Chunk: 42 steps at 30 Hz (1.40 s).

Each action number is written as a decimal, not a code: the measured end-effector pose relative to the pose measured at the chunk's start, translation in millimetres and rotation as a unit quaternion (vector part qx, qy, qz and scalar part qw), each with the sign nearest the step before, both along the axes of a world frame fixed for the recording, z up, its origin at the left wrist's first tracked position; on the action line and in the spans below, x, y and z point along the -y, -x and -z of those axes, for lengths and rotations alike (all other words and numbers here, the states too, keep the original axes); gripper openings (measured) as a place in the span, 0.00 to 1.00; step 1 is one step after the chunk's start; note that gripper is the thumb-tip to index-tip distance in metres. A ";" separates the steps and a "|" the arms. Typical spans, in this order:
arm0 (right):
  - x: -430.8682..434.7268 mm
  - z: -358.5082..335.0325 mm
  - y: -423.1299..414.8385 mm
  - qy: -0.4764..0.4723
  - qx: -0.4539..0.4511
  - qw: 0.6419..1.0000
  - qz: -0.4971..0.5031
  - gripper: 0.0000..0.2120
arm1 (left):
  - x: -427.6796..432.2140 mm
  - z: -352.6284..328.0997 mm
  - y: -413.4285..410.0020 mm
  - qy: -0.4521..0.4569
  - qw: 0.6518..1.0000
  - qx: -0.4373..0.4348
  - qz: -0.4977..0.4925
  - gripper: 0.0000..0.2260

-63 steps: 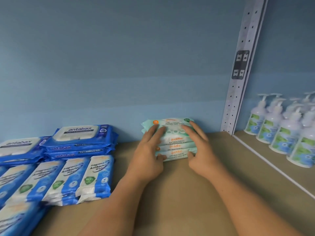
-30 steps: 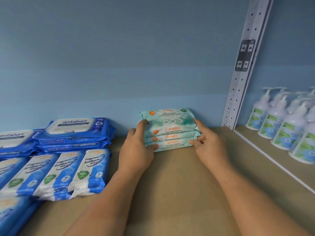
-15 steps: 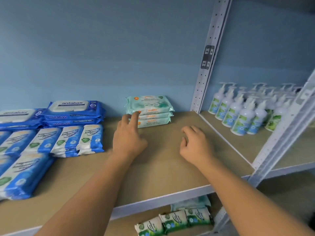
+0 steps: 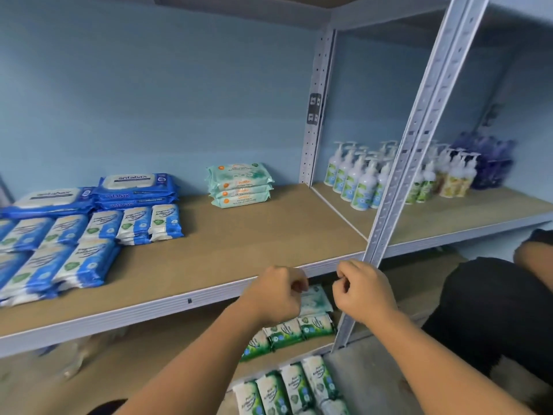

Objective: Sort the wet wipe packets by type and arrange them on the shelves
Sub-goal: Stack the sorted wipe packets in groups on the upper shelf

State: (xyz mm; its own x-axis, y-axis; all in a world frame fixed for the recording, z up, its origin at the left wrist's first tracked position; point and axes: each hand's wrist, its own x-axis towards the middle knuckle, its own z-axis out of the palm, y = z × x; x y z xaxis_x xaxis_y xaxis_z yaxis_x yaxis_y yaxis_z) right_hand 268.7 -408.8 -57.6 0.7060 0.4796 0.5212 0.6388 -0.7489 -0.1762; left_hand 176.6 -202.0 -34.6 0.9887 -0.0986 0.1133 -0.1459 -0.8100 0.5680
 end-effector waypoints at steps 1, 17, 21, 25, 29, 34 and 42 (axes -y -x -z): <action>5.4 7.8 3.5 0.011 -0.030 0.999 0.000 0.03 | 1.1 11.6 1.7 -0.009 0.998 -0.060 -0.011 0.19; -30.7 137.6 -53.4 0.034 -0.450 0.891 0.046 0.29 | -49.4 162.7 -68.2 0.009 0.955 -0.239 -0.178 0.19; -50.3 197.1 -103.5 -0.029 -0.517 0.848 0.110 0.36 | -49.6 203.8 -99.2 0.070 0.953 -0.214 -0.202 0.11; -62.0 255.7 -156.9 -0.093 -0.535 0.816 0.197 0.44 | -55.1 262.7 -127.7 0.124 0.937 -0.196 -0.263 0.07; -69.8 297.9 -193.8 -0.165 -0.511 0.818 0.206 0.51 | -50.6 301.7 -159.1 0.138 0.915 -0.235 -0.296 0.06; -69.3 325.1 -222.5 -0.174 -0.463 0.837 0.234 0.29 | -29.6 328.4 -198.4 0.153 0.917 -0.232 -0.285 0.14; -63.7 332.1 -221.0 -0.191 -0.508 0.810 0.221 0.17 | -16.6 347.2 -233.1 0.155 0.905 -0.223 -0.326 0.23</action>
